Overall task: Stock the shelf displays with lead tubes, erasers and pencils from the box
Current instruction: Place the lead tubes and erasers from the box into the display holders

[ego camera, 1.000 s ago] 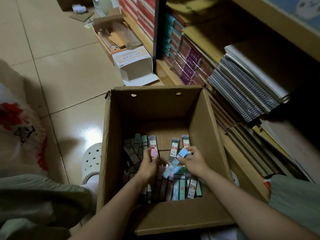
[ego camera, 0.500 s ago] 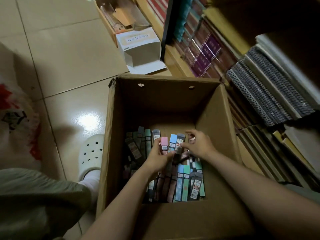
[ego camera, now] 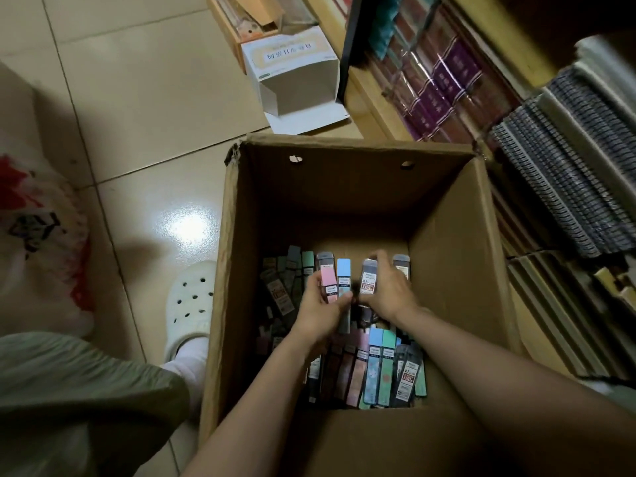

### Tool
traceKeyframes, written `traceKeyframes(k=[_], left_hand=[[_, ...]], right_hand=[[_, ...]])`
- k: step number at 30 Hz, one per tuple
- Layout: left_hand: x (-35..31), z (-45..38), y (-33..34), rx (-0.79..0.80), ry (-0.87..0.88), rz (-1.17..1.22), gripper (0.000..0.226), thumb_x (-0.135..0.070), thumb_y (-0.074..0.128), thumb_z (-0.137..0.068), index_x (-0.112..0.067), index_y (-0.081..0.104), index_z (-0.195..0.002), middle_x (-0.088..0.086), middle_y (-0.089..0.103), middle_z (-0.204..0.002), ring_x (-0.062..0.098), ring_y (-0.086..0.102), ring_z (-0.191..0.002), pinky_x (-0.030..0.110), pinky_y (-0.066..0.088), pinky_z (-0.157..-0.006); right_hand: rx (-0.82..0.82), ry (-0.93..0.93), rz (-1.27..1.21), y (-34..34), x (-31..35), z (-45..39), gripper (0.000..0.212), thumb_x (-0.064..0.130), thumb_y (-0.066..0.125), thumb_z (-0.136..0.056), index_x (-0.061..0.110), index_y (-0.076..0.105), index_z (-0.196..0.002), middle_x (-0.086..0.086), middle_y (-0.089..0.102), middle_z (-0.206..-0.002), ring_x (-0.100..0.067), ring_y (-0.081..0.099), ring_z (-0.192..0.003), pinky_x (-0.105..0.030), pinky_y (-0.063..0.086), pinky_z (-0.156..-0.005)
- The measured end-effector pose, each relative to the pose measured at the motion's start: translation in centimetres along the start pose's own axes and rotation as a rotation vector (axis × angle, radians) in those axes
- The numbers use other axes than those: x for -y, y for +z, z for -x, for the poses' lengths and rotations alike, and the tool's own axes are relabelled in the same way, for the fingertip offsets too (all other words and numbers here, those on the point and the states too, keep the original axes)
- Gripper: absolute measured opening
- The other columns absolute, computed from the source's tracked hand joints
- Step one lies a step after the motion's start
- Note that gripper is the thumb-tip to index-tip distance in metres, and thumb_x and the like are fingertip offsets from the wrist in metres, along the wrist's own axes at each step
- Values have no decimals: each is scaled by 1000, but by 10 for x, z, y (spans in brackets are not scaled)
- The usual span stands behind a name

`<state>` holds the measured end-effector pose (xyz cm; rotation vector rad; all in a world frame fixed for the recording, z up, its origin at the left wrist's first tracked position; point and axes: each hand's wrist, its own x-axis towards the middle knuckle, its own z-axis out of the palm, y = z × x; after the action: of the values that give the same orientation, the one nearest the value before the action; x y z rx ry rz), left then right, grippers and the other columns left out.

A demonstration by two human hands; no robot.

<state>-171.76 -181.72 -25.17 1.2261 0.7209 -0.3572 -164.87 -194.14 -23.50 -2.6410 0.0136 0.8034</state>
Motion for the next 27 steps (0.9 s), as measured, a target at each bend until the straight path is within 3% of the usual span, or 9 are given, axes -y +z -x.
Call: traceKeyframes(k=[3, 6, 9, 12, 14, 16, 18, 21, 27], left_hand=[[-11, 6, -2, -9, 20, -28, 40, -3, 61, -92, -21, 44, -124, 3, 68, -99, 10, 69, -78, 25, 54, -60], [-33, 15, -1, 7, 85, -133, 41, -4, 64, -90, -20, 47, -124, 0, 65, -100, 12, 65, -86, 28, 55, -67], [-66, 30, 4, 63, 146, -211, 41, -2, 66, -88, -19, 50, -122, 5, 62, -109, 22, 63, -97, 38, 58, -76], [-113, 46, 15, 174, 215, -275, 35, 0, 68, -85, -21, 53, -110, 6, 62, -107, 19, 65, -90, 30, 60, -65], [-153, 58, 26, 256, 286, -393, 35, -4, 71, -83, -22, 56, -109, 4, 66, -106, 13, 66, -89, 23, 56, -62], [-196, 74, 39, 348, 352, -488, 40, -7, 75, -81, -21, 58, -115, 4, 67, -112, 14, 66, -98, 28, 56, -76], [-237, 94, 55, 429, 402, -542, 47, -9, 76, -79, -20, 57, -120, 3, 67, -114, 15, 66, -102, 34, 56, -82], [-284, 127, 84, 524, 497, -528, 39, -6, 74, -80, -23, 59, -111, 1, 71, -106, 10, 71, -86, 22, 56, -64], [-324, 184, 132, 672, 557, -383, 35, -5, 69, -83, -19, 61, -114, 3, 72, -103, 22, 71, -92, 40, 57, -73]], right_hand=[[-63, -42, -154, -7, 2, 13, 48, 16, 73, -86, 22, 40, -121, -12, 63, -112, -29, 63, -90, -48, 54, -81], [-151, -57, -298, -33, 6, 27, 42, 13, 72, -86, 27, 43, -114, -7, 65, -105, -18, 65, -76, -40, 58, -68], [-192, -108, -381, -84, 15, 45, 44, 12, 74, -84, 31, 45, -110, 1, 66, -95, -16, 67, -80, -43, 60, -70], [-203, -201, -400, -150, 28, 72, 45, 8, 72, -84, 33, 44, -109, -1, 63, -90, -22, 69, -81, -48, 60, -66], [-234, -248, -445, -194, 36, 97, 44, 5, 70, -85, 32, 45, -109, -2, 63, -92, -22, 70, -80, -41, 61, -58], [-294, -294, -502, -232, 41, 128, 42, 3, 69, -86, 32, 47, -107, -1, 64, -85, -18, 69, -73, -33, 59, -54], [-400, -331, -492, -264, 43, 159, 40, 5, 72, -84, 32, 50, -105, -1, 68, -84, -14, 70, -70, -29, 60, -56], [-557, -376, -451, -303, 41, 200, 40, 12, 76, -82, 37, 51, -100, 2, 70, -91, -16, 71, -78, -35, 61, -69], [-812, -405, -311, -356, 31, 250, 37, 21, 77, -81, 43, 52, -98, 9, 67, -90, -5, 68, -70, -32, 60, -70]])
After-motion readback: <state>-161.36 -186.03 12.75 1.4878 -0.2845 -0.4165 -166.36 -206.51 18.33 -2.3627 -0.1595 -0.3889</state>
